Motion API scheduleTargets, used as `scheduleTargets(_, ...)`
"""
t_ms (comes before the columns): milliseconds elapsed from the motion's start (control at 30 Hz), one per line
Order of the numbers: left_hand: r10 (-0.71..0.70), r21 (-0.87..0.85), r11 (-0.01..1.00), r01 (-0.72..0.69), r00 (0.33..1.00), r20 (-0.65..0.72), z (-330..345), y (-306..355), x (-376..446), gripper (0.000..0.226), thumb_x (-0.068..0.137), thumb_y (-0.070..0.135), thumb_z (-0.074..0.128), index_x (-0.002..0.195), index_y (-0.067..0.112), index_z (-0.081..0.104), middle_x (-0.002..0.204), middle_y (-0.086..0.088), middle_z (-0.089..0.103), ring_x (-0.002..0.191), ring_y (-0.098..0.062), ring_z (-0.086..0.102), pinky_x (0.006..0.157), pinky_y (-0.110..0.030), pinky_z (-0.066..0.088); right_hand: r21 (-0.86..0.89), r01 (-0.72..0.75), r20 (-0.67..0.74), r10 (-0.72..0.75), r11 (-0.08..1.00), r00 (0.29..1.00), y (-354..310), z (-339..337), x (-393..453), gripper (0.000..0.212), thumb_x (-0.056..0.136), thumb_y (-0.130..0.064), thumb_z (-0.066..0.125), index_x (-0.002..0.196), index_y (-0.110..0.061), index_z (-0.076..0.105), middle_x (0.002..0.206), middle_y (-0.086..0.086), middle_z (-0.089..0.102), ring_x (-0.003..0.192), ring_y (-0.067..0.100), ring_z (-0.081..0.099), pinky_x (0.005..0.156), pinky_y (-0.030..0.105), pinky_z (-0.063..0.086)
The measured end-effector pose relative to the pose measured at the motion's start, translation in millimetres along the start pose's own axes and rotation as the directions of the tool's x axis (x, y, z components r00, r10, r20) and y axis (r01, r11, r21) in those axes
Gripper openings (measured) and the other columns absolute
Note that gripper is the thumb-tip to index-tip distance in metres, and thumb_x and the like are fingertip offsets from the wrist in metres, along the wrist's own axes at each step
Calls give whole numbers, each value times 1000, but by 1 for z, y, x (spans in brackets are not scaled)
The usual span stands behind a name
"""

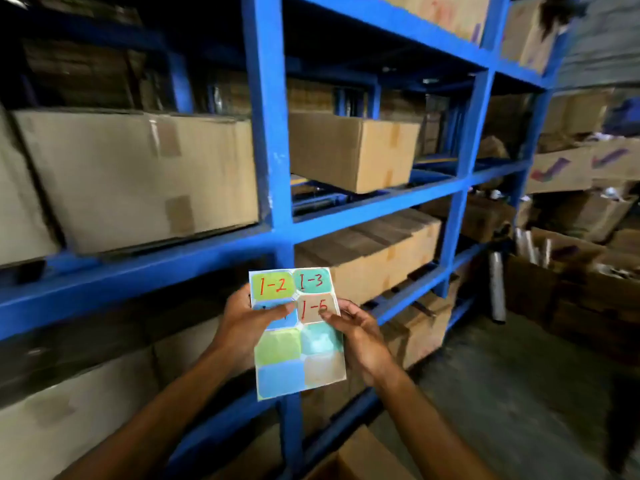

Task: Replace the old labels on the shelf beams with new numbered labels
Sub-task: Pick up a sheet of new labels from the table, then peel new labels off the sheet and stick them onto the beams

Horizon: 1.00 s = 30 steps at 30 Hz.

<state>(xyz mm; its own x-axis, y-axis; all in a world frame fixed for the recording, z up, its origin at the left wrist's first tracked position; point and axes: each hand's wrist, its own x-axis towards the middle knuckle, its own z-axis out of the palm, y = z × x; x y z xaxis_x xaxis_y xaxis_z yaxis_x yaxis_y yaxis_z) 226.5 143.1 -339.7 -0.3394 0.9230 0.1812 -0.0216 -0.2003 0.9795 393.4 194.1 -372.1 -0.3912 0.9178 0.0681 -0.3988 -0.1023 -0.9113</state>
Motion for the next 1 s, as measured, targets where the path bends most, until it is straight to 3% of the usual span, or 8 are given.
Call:
scheduleTargets(167,177,143,978,-155,970,-163,-101,53,-16,34,67,-5,77,95,12,67,79,10,75,73,-3,70,62,-15,54,-202,259,13,-262,944,965,-4,121,9,28,79,0,68,106,-6,63,85,-2,69,75,8,63,65,11,51)
scheduleTargets(333,302,230,942,-246,919,-254,-164,107,-31,36,69,2,79,101,10,64,93,-5,75,81,-20,72,68,-38,59,-458,642,170,-648,615,742,-30,224,17,24,78,-17,72,100,-24,68,114,-2,51,108,3,50,92,5,36)
scheduleTargets(467,444,382,867,-321,846,-295,-202,152,-37,38,69,3,79,103,12,63,91,2,73,77,-9,70,66,-25,58,-542,755,370,-701,370,610,-47,298,22,26,80,-39,66,103,-26,70,134,-1,43,124,7,37,101,23,31)
scheduleTargets(600,541,493,792,-359,788,-295,-231,189,-41,39,71,4,77,105,16,62,94,2,71,76,-3,68,61,-19,55,-534,819,462,-738,212,492,-63,351,25,27,85,-36,60,106,-22,69,141,3,42,130,12,30,104,31,24)
scheduleTargets(733,601,569,735,-369,744,-294,-257,215,-40,39,71,8,78,105,16,61,97,-2,72,85,-16,69,70,-36,58,-498,857,553,-714,129,429,-72,389,31,30,83,-32,55,106,-20,69,143,1,41,131,16,32,104,29,19)
scheduleTargets(833,669,652,659,-376,689,-279,-270,233,-33,37,70,5,79,101,16,62,91,4,72,79,-2,68,65,-19,55,-477,877,575,-734,59,362,-80,412,39,22,80,-23,59,98,-16,70,138,4,48,126,20,40,103,36,25)
scheduleTargets(900,687,687,631,-361,672,-277,-274,245,-27,36,70,3,78,95,22,60,86,11,68,70,9,63,58,-7,47,-445,890,567,-739,98,364,-90,423,44,20,77,-23,58,91,-15,69,131,4,52,122,19,44,98,34,27)
scheduleTargets(1000,718,760,567,-319,644,-265,-280,266,-15,37,71,6,77,92,27,56,84,14,66,68,12,60,58,-7,47,-363,913,532,-763,185,367,-116,435,53,22,72,-33,54,79,-16,66,113,1,57,111,17,49,96,39,36)
